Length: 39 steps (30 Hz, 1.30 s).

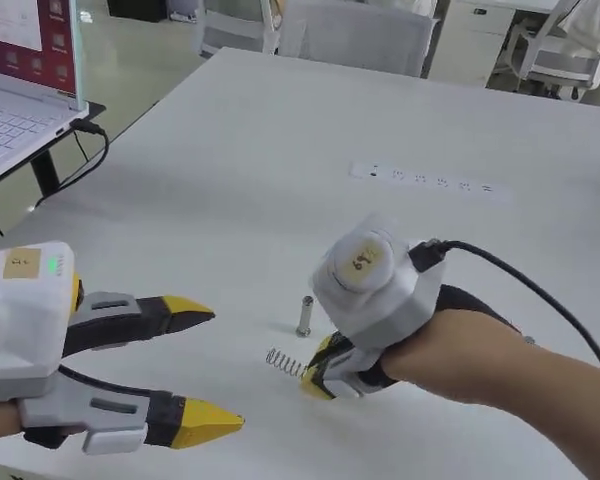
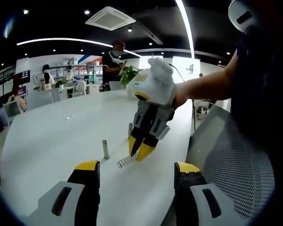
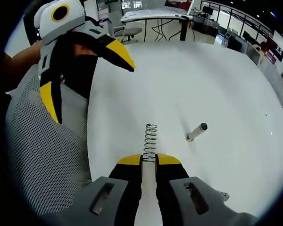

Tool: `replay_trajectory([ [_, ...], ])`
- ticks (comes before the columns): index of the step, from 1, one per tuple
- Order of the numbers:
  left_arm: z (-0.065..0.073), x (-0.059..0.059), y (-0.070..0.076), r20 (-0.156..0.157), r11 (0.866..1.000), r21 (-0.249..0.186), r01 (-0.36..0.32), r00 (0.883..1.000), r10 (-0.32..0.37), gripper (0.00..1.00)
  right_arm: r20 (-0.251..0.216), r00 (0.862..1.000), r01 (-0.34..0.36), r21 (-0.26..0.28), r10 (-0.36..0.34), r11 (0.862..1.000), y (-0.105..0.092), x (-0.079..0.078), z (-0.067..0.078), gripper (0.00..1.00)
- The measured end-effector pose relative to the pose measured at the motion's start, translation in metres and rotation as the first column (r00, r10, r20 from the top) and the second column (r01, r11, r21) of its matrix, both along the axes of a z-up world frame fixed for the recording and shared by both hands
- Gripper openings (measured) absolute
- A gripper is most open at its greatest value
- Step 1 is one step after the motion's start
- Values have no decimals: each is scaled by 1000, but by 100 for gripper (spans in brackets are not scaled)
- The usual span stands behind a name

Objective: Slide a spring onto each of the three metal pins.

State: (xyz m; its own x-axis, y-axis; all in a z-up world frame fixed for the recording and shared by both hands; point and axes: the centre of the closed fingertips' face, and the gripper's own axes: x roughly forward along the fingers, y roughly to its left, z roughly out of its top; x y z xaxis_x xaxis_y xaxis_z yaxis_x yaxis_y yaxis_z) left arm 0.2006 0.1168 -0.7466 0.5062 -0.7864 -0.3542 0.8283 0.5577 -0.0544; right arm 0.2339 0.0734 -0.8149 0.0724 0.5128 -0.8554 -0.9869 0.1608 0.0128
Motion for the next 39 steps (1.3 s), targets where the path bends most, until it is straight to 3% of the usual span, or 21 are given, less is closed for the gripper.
replay_trajectory([
  [7,2,1,-11,4,1000,3,31,999,-31,57,11,999,-49,26,49,998,-1,-12,27,7],
  [14,4,-3,-21,10,997,8,74,997,-74,52,32,982,-189,41,188,981,-2,-34,47,7],
  [20,7,-5,-26,17,995,7,103,995,-103,45,49,964,-263,44,261,964,-2,-43,54,7],
  [26,12,-10,-33,29,990,-1,144,989,-144,30,61,950,-310,58,306,949,1,-50,60,7],
  [36,13,-16,-40,17,981,-5,196,980,-196,15,90,923,-381,71,375,922,1,-57,67,8],
  [39,14,-19,-41,9,977,-9,212,977,-212,7,104,915,-398,75,390,914,2,-57,68,7],
])
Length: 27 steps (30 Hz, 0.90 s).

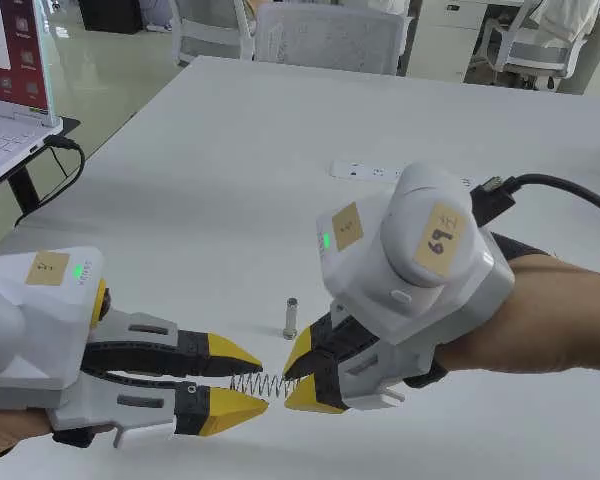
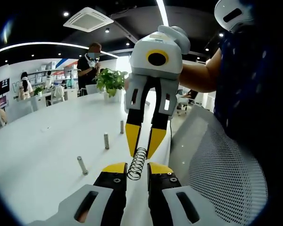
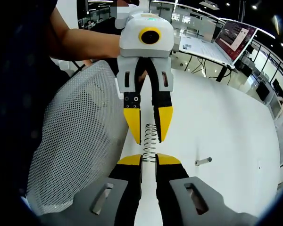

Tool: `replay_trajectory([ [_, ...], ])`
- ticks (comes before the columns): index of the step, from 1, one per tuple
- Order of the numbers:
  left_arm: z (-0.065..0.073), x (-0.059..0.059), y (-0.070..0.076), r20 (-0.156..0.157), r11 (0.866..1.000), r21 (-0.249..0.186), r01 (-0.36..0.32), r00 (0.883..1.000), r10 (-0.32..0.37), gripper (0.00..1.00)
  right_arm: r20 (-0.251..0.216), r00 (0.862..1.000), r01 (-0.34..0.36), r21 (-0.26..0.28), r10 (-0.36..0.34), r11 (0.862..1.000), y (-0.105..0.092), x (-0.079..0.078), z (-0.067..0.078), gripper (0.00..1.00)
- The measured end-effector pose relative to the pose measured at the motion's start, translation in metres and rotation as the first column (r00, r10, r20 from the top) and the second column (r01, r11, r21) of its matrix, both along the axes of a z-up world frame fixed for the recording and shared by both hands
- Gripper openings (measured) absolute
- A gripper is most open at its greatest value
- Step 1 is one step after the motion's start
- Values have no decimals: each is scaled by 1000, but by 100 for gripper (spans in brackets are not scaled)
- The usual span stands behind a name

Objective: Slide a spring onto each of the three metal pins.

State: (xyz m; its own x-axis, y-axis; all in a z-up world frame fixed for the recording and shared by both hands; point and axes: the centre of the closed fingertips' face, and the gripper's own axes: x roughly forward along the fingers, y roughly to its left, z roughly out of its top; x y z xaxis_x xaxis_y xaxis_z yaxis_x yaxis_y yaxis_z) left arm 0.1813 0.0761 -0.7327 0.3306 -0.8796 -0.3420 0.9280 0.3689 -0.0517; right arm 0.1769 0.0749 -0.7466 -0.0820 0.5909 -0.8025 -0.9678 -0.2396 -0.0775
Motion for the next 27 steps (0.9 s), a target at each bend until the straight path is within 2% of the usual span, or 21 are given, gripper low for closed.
replay_trajectory([
  [8,1,-1,0,-1,1000,-2,7,1000,-7,4,13,1000,-24,3,24,1000,-1,-1,1,7],
  [10,1,-4,-1,-17,1000,-6,16,1000,-16,3,14,999,-36,5,36,999,-2,-1,2,7],
  [14,2,-4,-3,-21,1000,-8,25,999,-26,2,4,999,-41,10,41,999,-3,-3,3,8],
  [21,1,-6,-4,-50,999,-12,36,998,-36,2,-34,999,-12,15,13,1000,-5,-5,1,8],
  [22,2,-7,-4,-51,999,-15,36,998,-37,2,-37,999,-9,17,9,1000,-5,-5,1,8],
  [23,5,-7,-5,-52,999,-36,34,998,-36,2,-37,999,-6,19,7,1000,-4,-4,1,8],
  [27,9,-7,-6,-45,998,-40,37,998,-39,2,-41,999,-6,16,6,1000,-2,-5,-2,9],
])
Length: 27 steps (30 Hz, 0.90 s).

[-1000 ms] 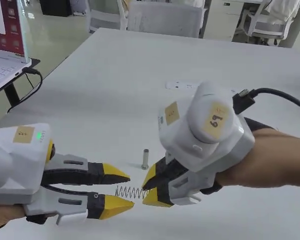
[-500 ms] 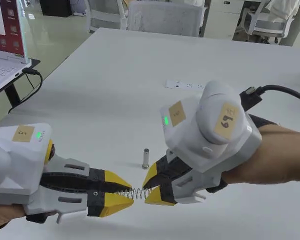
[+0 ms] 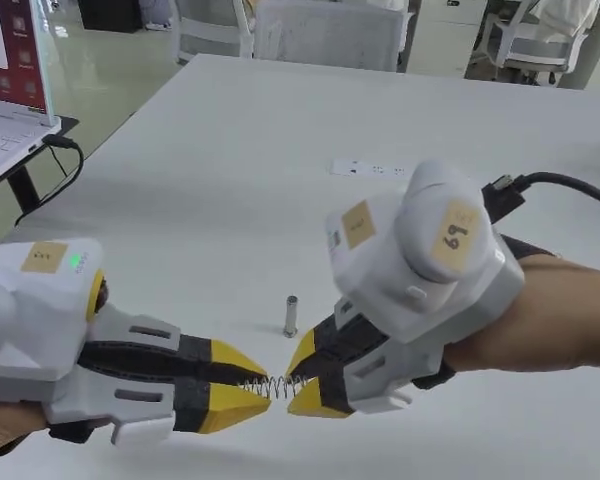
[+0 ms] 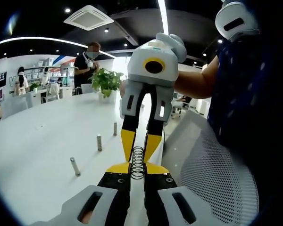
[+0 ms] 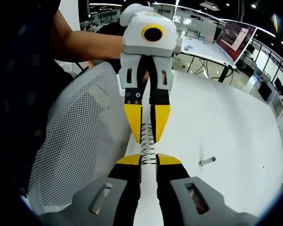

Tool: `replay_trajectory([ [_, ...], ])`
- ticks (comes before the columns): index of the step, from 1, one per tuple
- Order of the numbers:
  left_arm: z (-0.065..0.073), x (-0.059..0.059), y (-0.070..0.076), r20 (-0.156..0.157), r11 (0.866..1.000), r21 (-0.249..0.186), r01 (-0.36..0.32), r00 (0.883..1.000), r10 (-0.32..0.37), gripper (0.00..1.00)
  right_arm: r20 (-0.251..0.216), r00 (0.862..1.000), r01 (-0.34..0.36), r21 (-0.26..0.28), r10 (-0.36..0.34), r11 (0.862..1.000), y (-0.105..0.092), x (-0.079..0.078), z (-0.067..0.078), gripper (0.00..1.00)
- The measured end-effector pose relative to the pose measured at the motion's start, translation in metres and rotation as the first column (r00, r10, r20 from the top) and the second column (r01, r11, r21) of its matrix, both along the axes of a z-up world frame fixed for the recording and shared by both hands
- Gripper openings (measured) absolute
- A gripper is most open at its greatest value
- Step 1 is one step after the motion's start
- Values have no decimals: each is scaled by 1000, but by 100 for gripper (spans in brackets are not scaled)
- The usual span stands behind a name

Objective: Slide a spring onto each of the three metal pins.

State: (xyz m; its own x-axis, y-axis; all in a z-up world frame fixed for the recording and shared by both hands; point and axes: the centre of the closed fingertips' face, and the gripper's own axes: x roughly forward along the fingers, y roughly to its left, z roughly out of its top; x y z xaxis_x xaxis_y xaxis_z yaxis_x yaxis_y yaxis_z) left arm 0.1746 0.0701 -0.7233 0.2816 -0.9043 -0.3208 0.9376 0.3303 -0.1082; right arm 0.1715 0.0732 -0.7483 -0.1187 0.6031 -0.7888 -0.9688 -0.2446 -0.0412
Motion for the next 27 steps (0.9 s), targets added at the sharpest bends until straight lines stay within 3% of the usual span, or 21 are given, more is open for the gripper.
replay_trajectory([
  [5,7,-1,-3,8,1000,-27,9,1000,-9,2,-8,1000,-3,3,3,1000,1,-2,-3,9],
  [9,4,-1,-4,19,1000,-26,6,1000,-5,2,-2,1000,1,5,-1,1000,1,-1,-3,9],
  [12,1,0,-5,39,1000,-2,11,999,-11,3,-3,1000,5,-2,-5,1000,-1,-1,-2,9],
  [16,-4,-1,-5,36,999,38,24,999,-25,3,-13,1000,6,-4,-6,1000,-1,-2,3,9],
  [27,-6,-4,-7,53,997,57,44,997,-47,3,-36,999,6,7,-5,1000,2,-6,15,8],
])
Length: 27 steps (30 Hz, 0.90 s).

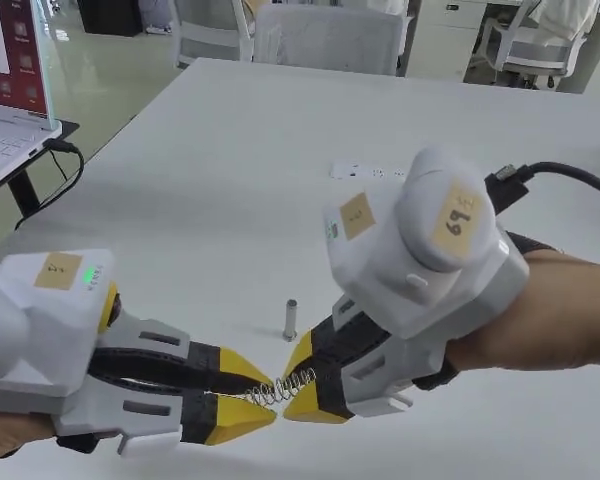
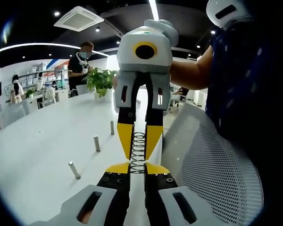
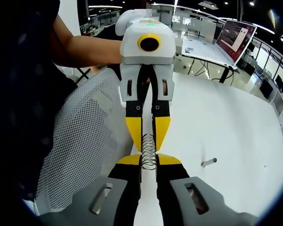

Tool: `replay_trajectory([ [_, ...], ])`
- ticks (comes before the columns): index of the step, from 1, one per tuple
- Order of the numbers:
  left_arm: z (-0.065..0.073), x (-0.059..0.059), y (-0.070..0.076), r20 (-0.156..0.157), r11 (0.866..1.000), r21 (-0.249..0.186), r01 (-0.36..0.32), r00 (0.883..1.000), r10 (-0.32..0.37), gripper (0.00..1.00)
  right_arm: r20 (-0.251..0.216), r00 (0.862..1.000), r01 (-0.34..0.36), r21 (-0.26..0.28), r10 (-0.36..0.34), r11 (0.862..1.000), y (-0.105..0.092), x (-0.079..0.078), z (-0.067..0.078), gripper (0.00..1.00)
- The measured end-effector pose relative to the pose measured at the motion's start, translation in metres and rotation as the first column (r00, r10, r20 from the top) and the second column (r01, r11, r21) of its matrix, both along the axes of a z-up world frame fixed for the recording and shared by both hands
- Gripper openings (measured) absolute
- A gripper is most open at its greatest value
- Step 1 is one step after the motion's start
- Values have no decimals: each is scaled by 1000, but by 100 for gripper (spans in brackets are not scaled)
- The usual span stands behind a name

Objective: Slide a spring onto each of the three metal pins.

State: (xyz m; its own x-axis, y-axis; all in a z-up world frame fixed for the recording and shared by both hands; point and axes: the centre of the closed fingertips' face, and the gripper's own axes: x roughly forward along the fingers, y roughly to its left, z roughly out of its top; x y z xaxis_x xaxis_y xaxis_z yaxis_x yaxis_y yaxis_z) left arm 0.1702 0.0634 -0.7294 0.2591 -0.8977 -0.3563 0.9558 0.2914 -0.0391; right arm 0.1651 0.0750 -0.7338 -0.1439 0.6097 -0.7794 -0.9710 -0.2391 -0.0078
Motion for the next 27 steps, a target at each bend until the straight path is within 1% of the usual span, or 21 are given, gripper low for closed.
replay_trajectory([
  [4,0,0,-1,0,1000,-2,-1,1000,1,3,-6,1000,2,12,-2,1000,3,-1,5,8],
  [10,-1,1,-2,-2,1000,-7,-4,1000,3,3,-3,1000,-1,11,1,1000,7,-2,10,8],
  [17,-3,1,-3,-6,1000,-15,-4,1000,4,3,-2,1000,-9,-6,9,1000,9,-3,10,8],
  [19,-3,1,-3,-4,1000,-14,-6,1000,6,3,0,1000,-10,-14,10,1000,9,-2,9,8],
  [23,-5,2,-2,-10,1000,-14,-11,1000,11,3,3,1000,-16,-29,16,999,9,-2,8,8],
  [27,-5,1,-3,-7,1000,-13,-11,1000,11,6,8,1000,-18,-42,18,999,8,-1,6,8],
])
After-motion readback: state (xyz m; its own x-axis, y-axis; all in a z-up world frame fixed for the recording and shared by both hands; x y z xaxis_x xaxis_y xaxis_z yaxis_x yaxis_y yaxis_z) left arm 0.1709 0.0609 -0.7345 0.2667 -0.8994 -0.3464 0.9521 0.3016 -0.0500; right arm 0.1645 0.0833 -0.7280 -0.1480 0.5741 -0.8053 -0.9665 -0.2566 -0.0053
